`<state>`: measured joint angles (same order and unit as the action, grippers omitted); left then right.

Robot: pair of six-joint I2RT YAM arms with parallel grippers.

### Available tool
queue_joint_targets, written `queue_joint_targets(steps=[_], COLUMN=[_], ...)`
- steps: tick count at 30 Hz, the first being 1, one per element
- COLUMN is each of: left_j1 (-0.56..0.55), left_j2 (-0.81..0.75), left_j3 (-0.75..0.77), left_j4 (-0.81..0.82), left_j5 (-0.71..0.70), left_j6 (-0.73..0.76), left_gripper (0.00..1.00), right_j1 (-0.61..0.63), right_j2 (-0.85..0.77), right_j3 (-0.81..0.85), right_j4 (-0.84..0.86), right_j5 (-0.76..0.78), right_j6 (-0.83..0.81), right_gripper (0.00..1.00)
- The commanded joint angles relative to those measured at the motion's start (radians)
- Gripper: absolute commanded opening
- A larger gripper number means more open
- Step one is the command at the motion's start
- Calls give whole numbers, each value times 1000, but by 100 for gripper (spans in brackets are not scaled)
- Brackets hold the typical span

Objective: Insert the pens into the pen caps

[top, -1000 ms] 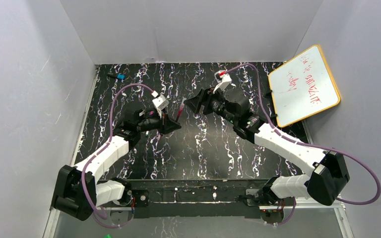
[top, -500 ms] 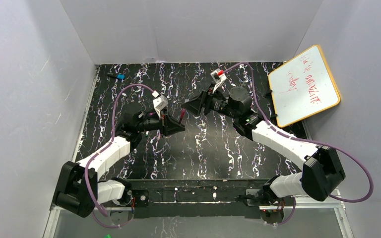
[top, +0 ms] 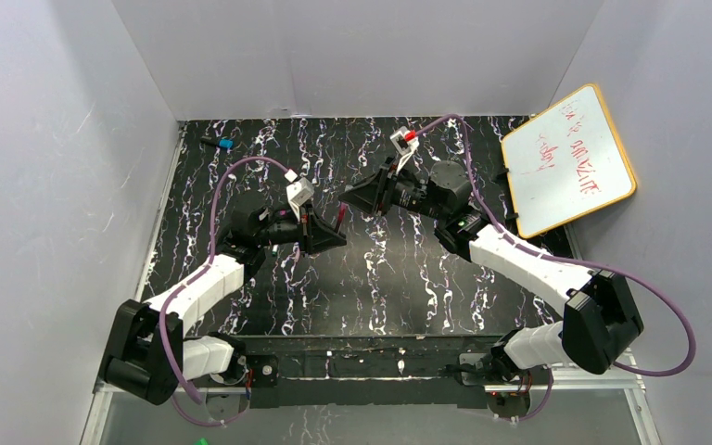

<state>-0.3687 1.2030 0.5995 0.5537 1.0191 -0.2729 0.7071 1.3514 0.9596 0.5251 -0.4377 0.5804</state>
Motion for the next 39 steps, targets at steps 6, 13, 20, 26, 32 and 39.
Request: queue_joint_targets(steps=[6, 13, 20, 26, 32, 39], left_j1=[-1, -1, -1, -1, -1, -1], left_j2=[-5, -5, -5, -5, -7, -8], left_j3=[5, 5, 6, 8, 11, 14], left_j4=[18, 15, 14, 11, 2, -1], left_j5=[25, 25, 25, 26, 21, 19], left_j6=[1, 4, 4, 6, 12, 14], left_gripper=[0, 0, 0, 0, 0, 0], right_j1=[-2, -5, -14, -15, -15, -14], right_j2=[6, 0, -8, -3, 16, 54], right_j3=[47, 49, 50, 52, 87, 106], right_j4=[45, 6, -15, -20, -102, -175], right_j5=[-42, -32, -30, -43, -99, -207], right_j6=[0, -29, -41, -37, -90, -122], right_gripper=[39, 31, 25, 10, 4, 4])
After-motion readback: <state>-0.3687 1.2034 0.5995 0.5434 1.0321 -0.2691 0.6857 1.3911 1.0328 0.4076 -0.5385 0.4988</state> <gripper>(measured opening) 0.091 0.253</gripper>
